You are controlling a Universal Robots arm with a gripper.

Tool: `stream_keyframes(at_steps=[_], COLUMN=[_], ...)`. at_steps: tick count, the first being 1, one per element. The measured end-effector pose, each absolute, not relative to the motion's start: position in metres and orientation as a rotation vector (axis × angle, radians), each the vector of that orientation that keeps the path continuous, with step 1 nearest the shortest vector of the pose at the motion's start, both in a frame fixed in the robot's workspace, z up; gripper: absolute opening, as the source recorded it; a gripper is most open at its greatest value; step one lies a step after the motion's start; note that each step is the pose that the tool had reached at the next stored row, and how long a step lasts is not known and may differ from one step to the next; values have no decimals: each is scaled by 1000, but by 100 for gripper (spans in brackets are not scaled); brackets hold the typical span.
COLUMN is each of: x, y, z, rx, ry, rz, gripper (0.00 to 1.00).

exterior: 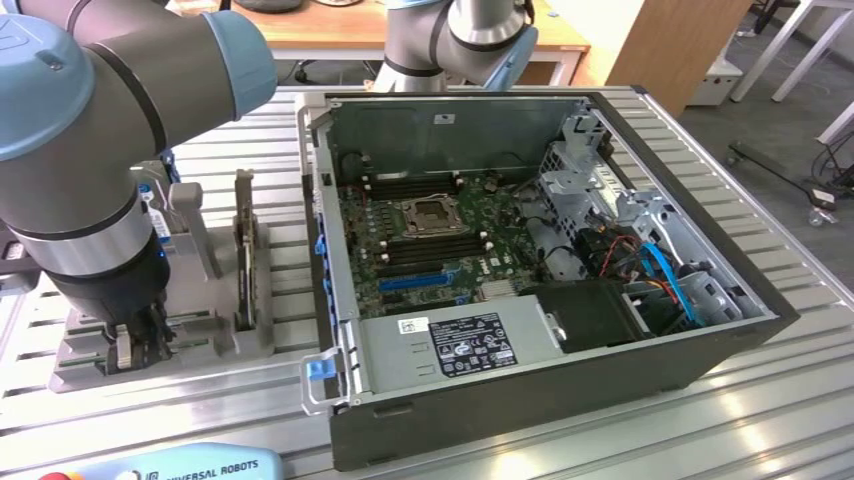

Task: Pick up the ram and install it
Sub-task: 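Pick up the ram and move it above insertion slot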

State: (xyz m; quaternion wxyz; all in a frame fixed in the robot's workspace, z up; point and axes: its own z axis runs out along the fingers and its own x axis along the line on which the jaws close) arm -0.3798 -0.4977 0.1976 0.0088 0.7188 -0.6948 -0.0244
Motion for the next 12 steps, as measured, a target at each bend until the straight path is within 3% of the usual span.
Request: stream_keyframes(at_steps=[12], x=[-380], y=[-498], z=[199], rx=[2246], ry=[-2171], rz=[-76], gripper=[27])
